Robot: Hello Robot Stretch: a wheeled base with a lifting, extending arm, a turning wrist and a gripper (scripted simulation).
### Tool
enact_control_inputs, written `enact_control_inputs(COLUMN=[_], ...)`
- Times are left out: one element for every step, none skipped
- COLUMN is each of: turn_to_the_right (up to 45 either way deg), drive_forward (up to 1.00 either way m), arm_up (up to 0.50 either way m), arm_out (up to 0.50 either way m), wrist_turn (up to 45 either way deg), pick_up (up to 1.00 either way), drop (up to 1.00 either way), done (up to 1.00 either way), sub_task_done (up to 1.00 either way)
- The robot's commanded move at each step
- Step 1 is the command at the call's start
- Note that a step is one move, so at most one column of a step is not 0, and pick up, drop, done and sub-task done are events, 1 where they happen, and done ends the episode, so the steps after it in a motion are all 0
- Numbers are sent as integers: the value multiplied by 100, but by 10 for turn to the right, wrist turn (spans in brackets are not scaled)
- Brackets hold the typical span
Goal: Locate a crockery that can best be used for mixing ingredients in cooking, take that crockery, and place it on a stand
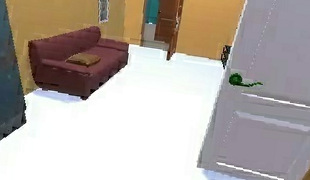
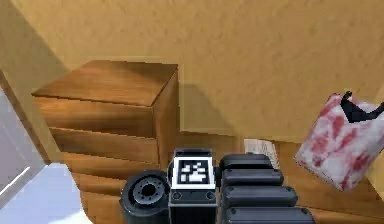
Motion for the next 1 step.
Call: enact_control_inputs(turn_to_the_right=[450], drive_forward=[0], arm_up=[0], arm_out=[0], wrist_turn=[0], pick_up=[0], drop=[0], done=[0], sub_task_done=[0])
